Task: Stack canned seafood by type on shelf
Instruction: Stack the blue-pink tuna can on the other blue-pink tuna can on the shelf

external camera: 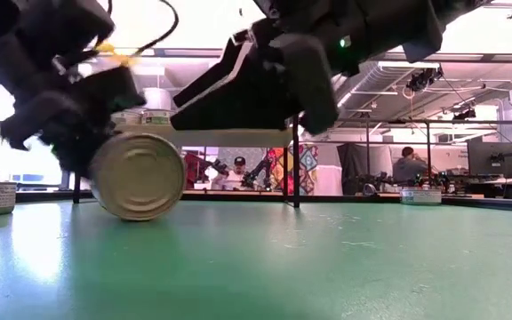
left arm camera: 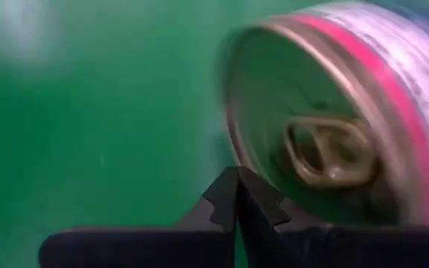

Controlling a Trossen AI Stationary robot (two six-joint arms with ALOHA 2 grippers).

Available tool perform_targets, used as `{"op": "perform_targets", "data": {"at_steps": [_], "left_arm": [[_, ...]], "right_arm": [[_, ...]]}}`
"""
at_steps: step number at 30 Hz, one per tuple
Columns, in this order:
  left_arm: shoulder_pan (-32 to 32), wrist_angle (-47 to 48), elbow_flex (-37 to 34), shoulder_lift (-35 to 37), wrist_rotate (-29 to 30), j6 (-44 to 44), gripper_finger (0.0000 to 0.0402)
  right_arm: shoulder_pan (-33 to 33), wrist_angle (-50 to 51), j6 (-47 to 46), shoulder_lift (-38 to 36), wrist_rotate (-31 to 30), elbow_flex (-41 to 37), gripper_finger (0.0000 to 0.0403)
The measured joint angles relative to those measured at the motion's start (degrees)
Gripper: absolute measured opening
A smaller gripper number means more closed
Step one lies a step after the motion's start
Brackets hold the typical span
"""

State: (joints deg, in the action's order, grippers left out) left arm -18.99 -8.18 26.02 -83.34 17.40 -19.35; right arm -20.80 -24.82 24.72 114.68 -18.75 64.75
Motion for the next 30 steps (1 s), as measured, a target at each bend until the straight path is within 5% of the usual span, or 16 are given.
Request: {"op": "perform_targets", "data": {"at_steps": [6, 18, 30], "left_arm": [[0.14, -1.79, 0.33, 0.23, -0.17, 0.45, 0.0000], [0.25, -3.79, 0.44, 0.36, 0.22, 1.22, 0.0000], [0.25, -4.05, 0.49, 0.38, 0.27, 1.04, 0.0000]], "right_arm": [[1.13, 0.50, -0.49, 0.33, -2.94, 1.35, 0.0284], [7.77, 12.18, -8.82, 0.35, 10.99, 5.37, 0.0299], [12.52, 22.81, -1.46, 0.37, 20.84, 11.03, 0.0342]]}}
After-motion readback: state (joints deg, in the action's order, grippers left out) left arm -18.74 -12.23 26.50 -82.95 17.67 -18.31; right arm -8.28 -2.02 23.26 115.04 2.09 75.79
